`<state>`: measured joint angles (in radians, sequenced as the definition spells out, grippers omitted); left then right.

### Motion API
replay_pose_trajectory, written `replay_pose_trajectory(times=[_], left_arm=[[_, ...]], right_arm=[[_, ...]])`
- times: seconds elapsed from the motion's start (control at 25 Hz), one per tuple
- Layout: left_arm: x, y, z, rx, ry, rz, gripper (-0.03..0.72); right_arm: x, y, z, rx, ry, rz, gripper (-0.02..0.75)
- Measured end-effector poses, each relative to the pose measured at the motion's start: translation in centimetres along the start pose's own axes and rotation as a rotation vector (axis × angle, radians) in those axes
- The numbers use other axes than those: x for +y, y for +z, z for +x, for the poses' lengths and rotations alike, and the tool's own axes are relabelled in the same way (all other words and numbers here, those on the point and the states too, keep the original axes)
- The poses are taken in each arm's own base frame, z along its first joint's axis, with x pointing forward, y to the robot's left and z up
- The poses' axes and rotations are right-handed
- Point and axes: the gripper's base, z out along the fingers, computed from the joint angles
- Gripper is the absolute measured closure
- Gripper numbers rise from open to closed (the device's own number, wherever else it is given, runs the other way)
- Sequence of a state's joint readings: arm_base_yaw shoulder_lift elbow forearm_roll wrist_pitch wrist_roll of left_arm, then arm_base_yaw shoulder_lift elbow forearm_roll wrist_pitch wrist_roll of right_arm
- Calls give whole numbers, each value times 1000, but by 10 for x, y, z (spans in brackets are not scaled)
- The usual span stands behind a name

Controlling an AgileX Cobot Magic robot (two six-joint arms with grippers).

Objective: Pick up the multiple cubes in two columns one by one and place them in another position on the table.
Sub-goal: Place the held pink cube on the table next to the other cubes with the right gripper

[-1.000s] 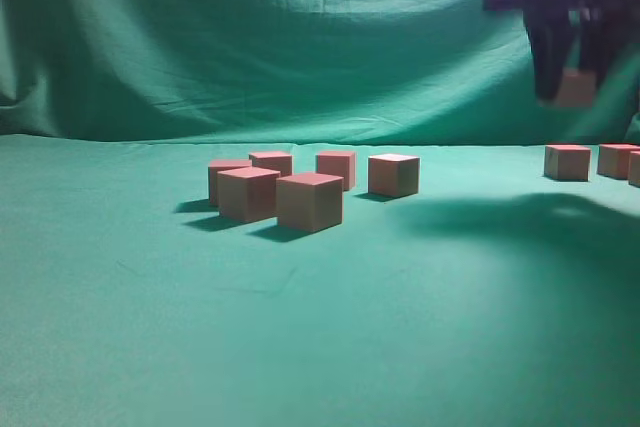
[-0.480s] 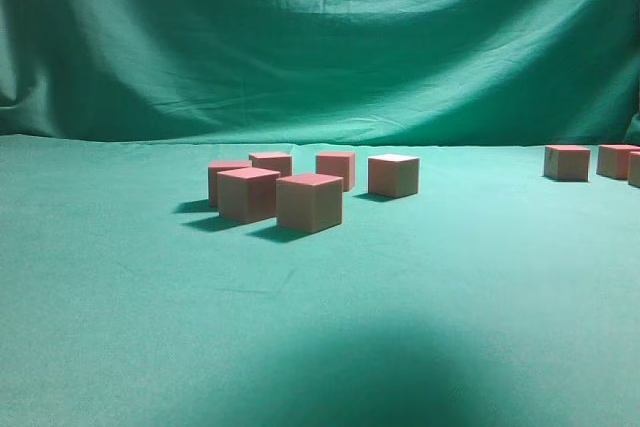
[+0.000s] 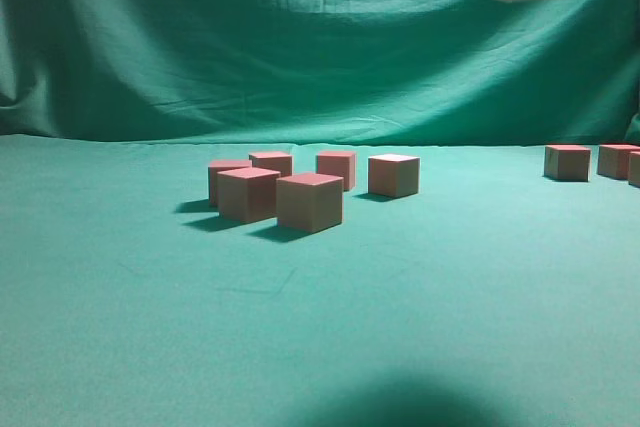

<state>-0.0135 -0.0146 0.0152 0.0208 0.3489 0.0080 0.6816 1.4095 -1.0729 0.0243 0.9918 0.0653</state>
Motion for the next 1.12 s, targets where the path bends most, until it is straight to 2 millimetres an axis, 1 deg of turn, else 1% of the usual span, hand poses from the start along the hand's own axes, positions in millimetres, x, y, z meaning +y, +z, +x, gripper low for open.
replay_pose_trajectory(times=[0.12,0.28,0.44,0.48,0.52,0.64,0.8,0.88,1.0,1.12], left_arm=[[0,0,0,0,0,0,688],[0,0,0,0,0,0,688],[0,0,0,0,0,0,688],[0,0,0,0,0,0,688],[0,0,0,0,0,0,688],[0,0,0,0,0,0,688],[0,0,0,0,0,0,688],[0,0,0,0,0,0,688],[0,0,0,0,0,0,688],[0,0,0,0,0,0,688]], right_arm=[[11,7,2,-26,9,-40,472],[23,17,-3,-52,39,-80,472],[33,38,-7,-21,27,-90,472],[33,38,-7,-21,27,-90,472],[35,49,-10,-7,34,-86,472],[33,61,-13,0,55,-58,472],[30,74,-18,-6,116,-13,472],[29,77,-24,-13,140,6,472],[29,84,-33,-24,148,36,472],[30,94,-37,-14,146,62,472]])
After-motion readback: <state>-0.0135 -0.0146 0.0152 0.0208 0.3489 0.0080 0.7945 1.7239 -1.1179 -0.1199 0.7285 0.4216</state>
